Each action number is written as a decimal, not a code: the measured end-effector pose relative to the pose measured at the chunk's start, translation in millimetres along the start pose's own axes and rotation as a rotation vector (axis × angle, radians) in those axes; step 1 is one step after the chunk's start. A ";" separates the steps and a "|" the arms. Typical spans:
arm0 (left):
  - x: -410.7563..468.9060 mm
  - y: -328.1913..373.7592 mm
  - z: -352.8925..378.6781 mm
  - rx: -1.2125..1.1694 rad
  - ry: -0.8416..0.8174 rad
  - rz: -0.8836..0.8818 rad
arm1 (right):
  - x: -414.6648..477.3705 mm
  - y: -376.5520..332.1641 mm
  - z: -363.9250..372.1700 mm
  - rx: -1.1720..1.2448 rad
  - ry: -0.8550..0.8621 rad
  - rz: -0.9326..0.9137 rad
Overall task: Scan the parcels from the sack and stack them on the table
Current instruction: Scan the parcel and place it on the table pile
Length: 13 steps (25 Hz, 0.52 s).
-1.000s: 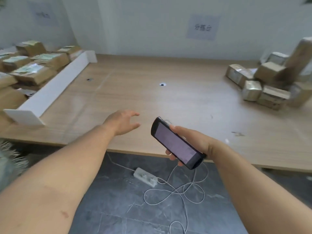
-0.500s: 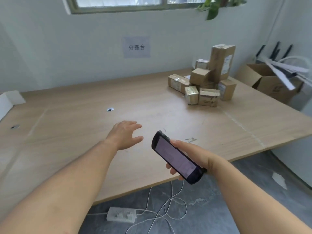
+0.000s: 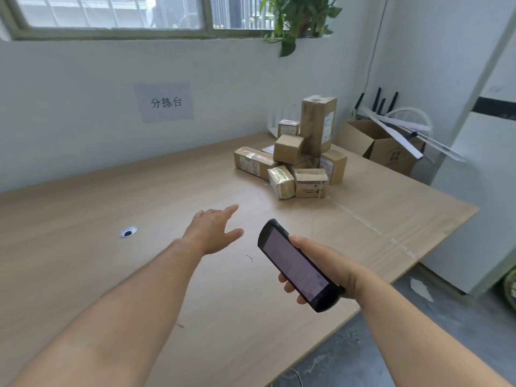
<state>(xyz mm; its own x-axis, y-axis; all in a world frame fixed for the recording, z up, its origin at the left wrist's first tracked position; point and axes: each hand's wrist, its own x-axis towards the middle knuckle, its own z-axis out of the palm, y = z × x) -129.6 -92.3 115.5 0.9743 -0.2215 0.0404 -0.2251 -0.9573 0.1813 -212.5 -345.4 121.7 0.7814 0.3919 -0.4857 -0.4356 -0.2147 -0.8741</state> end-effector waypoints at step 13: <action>151.8 34.2 38.1 -0.042 -0.082 0.003 | 83.6 -37.4 -111.5 0.040 0.057 0.039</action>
<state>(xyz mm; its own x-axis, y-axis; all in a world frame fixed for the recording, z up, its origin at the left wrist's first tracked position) 10.6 -165.7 90.4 0.9698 -0.2407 -0.0395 -0.2263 -0.9483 0.2226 -81.0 -404.3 113.5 0.7873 0.3321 -0.5194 -0.4825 -0.1926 -0.8545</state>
